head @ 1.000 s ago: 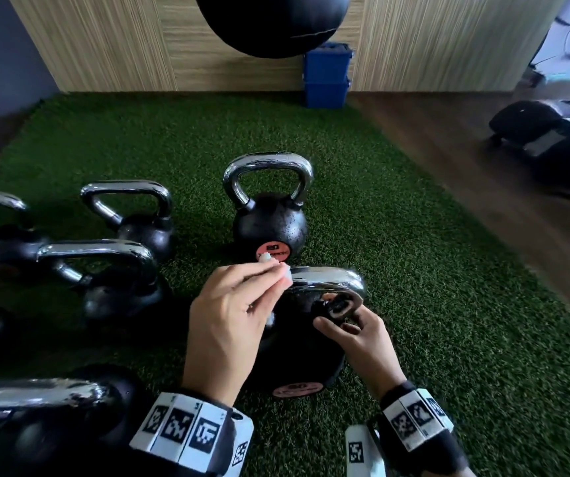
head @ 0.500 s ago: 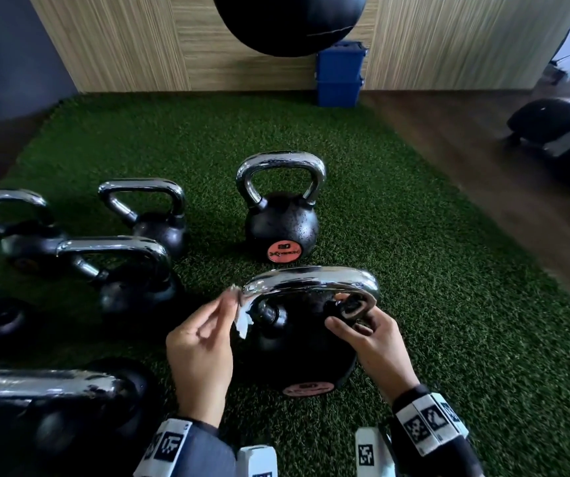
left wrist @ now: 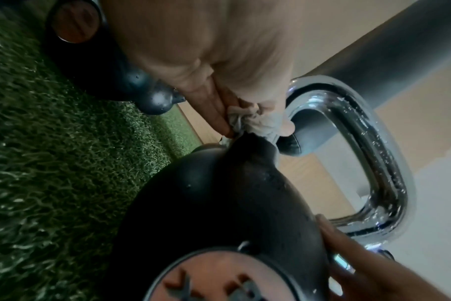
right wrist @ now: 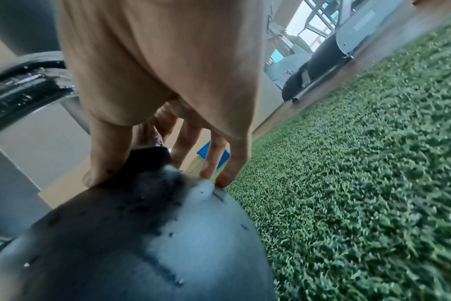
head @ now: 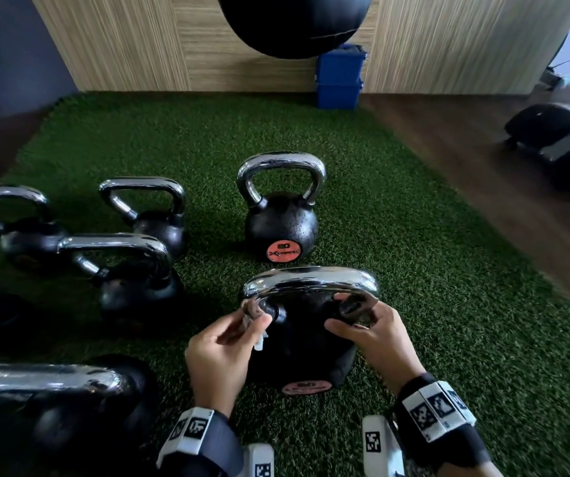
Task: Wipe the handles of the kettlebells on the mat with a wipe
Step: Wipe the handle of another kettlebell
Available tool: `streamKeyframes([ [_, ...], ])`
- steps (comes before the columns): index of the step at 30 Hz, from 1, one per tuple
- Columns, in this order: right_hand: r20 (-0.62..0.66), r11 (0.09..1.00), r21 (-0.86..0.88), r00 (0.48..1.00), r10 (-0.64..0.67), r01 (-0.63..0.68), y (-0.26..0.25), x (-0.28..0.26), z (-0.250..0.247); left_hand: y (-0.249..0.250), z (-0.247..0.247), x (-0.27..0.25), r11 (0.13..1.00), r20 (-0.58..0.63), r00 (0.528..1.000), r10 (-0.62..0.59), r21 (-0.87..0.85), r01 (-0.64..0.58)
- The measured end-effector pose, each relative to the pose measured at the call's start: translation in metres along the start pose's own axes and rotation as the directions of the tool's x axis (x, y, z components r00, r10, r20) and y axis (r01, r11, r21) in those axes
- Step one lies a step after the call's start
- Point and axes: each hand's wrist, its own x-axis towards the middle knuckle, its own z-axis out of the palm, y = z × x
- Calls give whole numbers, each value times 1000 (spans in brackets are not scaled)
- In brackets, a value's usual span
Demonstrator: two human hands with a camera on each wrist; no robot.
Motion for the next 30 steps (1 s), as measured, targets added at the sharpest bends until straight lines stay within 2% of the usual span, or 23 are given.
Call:
streamKeyframes([
  [2, -16, 1000, -11, 1000, 20, -21, -4, -6, -2, 3, 2, 5, 999, -15, 1000, 17, 42, -16],
  [5, -45, 964, -263, 999, 21, -32, -5, -25, -11, 7, 10, 18, 995, -14, 999, 32, 93, -30],
  [7, 6, 898, -428, 994, -108, 100, -3, -36, -20, 12, 19, 34, 978, 19, 999, 33, 207, -36],
  [9, 138, 794, -529, 954, -268, 300, -4, -45, -23, 18, 31, 51, 947, 86, 995, 55, 311, -79],
  [11, 246, 748, -544, 925, -291, 380, -2, -47, -15, 26, 45, 63, 928, 152, 982, 114, 337, -160],
  [13, 246, 772, -521, 930, -274, 365, 0, -43, 0, 35, 58, 70, 906, 210, 968, 134, 370, -206],
  [15, 157, 820, -457, 939, -307, 345, -4, -26, 15, 41, 65, 72, 869, 280, 953, 113, 437, -231],
  [17, 38, 816, -464, 928, -372, 346, -15, -1, 24, 41, 61, 76, 889, 331, 943, 36, 420, -181],
  [18, 1, 813, -490, 933, -361, 315, -21, 11, 28, 40, 57, 77, 916, 353, 935, -17, 381, -127],
  [20, -7, 847, -505, 980, -197, 166, -28, 24, 38, 37, 50, 76, 964, 412, 910, -50, 258, -64],
  [22, 15, 839, -543, 999, -44, 46, -29, 24, 51, 36, 48, 72, 950, 437, 899, 4, 279, -140],
  [24, -4, 829, -558, 999, -51, 40, -26, 20, 58, 38, 51, 71, 915, 421, 906, 37, 349, -200],
  [26, -35, 844, -534, 996, -79, 48, -23, 19, 58, 46, 57, 79, 906, 408, 908, 93, 344, -247],
  [30, -58, 832, -554, 996, -66, 23, -19, 20, 57, 55, 62, 101, 980, 382, 912, 152, 59, -188],
])
